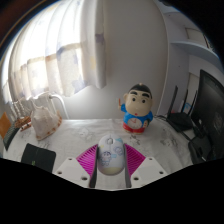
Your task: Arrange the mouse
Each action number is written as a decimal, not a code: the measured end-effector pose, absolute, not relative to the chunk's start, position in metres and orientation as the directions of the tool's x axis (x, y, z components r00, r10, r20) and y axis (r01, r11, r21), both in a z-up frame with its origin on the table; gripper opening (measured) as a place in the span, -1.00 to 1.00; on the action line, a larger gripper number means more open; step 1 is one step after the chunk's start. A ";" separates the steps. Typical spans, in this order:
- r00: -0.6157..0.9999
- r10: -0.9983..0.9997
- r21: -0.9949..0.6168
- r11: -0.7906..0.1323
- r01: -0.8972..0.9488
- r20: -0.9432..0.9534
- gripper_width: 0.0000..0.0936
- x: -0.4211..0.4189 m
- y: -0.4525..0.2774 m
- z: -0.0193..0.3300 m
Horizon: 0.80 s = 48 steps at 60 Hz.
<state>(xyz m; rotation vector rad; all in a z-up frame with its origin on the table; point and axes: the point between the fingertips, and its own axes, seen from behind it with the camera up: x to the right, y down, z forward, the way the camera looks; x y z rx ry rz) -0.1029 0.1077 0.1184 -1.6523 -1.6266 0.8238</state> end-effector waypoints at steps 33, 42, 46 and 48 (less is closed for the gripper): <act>-0.050 0.998 -0.732 0.002 0.682 -0.044 -0.20 -0.052 -0.244 0.024; -0.053 0.998 -0.701 0.022 0.713 -0.023 0.02 -0.045 -0.259 -0.016; -0.060 0.998 -0.691 0.043 0.722 0.000 0.42 -0.042 -0.258 -0.018; -0.062 0.998 -0.683 0.049 0.729 0.005 0.87 -0.039 -0.258 -0.013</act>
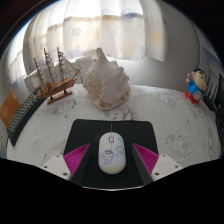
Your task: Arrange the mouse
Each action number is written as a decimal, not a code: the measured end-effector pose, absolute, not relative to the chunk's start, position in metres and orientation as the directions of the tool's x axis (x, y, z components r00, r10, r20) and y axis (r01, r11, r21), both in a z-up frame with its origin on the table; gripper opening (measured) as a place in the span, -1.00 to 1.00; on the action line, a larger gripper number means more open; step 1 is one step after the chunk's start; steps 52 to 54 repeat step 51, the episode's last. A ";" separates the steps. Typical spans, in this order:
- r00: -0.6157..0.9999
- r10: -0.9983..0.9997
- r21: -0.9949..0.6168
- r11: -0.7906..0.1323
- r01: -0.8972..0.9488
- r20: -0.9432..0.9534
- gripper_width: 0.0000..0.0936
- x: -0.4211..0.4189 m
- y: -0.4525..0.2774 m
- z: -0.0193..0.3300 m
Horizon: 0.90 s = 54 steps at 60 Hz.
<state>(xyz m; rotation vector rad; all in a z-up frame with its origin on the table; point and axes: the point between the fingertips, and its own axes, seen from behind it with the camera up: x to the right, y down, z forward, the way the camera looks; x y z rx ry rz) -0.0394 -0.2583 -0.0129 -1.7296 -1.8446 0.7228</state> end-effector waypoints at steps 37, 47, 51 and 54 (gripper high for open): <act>0.029 0.999 -0.685 0.009 0.728 0.044 0.82 0.138 -0.226 0.169; 0.012 0.997 -0.668 0.043 0.743 0.079 0.82 0.152 -0.223 0.159; 0.009 0.997 -0.665 0.044 0.746 0.076 0.82 0.154 -0.226 0.156; 0.009 0.997 -0.665 0.044 0.746 0.076 0.82 0.154 -0.226 0.156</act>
